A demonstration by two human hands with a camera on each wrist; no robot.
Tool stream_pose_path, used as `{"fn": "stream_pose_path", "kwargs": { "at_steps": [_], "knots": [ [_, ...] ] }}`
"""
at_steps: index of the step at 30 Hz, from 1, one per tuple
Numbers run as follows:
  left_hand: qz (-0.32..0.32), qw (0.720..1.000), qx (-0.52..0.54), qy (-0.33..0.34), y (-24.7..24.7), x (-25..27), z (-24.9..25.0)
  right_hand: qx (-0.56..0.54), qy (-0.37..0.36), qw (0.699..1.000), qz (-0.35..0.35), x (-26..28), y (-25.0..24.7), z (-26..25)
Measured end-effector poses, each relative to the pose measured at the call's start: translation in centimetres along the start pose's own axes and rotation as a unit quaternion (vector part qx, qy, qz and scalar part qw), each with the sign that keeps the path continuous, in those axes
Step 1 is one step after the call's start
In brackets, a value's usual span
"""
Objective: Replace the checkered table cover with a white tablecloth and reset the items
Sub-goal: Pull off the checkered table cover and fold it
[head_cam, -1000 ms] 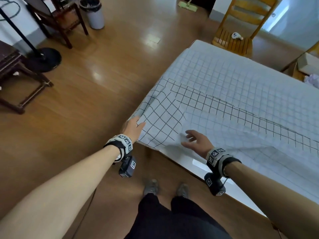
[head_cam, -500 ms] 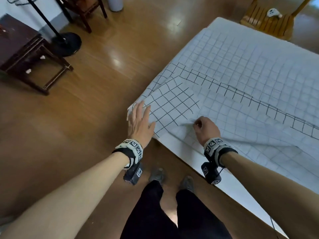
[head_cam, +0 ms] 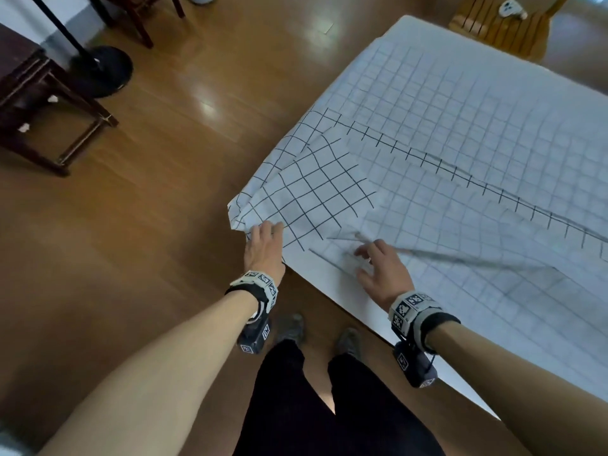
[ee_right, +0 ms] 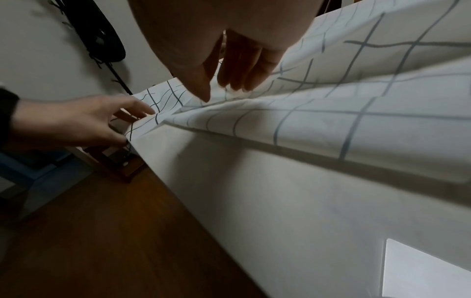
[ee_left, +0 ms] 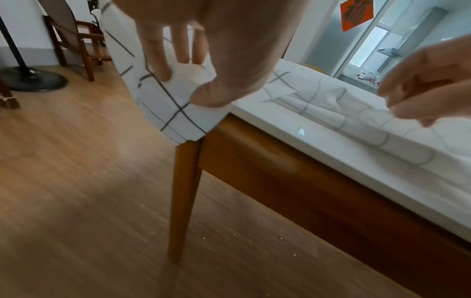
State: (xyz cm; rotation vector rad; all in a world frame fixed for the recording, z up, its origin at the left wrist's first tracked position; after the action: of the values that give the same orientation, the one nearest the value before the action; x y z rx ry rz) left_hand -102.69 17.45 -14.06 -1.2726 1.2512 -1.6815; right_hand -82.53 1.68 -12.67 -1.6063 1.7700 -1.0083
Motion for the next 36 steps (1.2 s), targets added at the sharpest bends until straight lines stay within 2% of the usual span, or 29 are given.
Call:
{"fn": "stream_pose_path", "kwargs": {
  "at_steps": [3, 8, 13, 17, 22, 25, 29, 36],
  "knots": [
    [-0.017, 0.999, 0.035, 0.023, -0.5, -1.5, -1.7, 0.018, 0.036, 0.997, -0.068, 0.1, 0.8, -1.0],
    [-0.022, 0.995, 0.000, 0.100, -0.5, -1.6, -2.8, 0.071, 0.097, 0.989, -0.088, -1.5, 1.9, -2.5],
    [-0.012, 0.989, -0.037, 0.140, -0.1, -1.9, -3.5, 0.114, 0.109, 0.985, -0.066, -2.6, 2.6, -3.3],
    [0.000, 0.989, -0.057, 0.135, -0.3, -2.2, -3.0, 0.135, 0.111, 0.983, -0.061, -2.6, 2.9, -3.4],
    [-0.040, 0.985, 0.004, 0.170, -0.9, -3.1, -4.9, 0.128, 0.123, 0.983, -0.039, -2.5, 3.0, -3.1],
    [-0.067, 0.984, 0.047, 0.160, -1.3, -3.7, -6.3, 0.122, 0.123, 0.984, -0.029, -2.2, 3.1, -3.0],
    [-0.089, 0.982, 0.053, 0.161, -3.0, -3.4, -7.4, 0.107, 0.134, 0.984, -0.043, -1.8, 2.7, -3.2],
    [-0.046, 0.995, 0.032, 0.077, -10.6, -3.1, -11.8, 0.120, 0.144, 0.980, -0.072, 0.0, 0.8, -3.4]
  ]
}}
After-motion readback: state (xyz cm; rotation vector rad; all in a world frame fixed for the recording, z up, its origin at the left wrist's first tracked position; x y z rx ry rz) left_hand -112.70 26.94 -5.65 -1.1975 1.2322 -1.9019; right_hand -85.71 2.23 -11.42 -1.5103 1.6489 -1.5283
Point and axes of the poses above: each hand's wrist, its own x-axis away from the middle knuckle, its own y-axis out of the palm, z = x × y, the point moved 1 cm from there along -x, towards the middle knuckle, and after that the axes turned 13 degrees about -y, right-handed, at the moved point
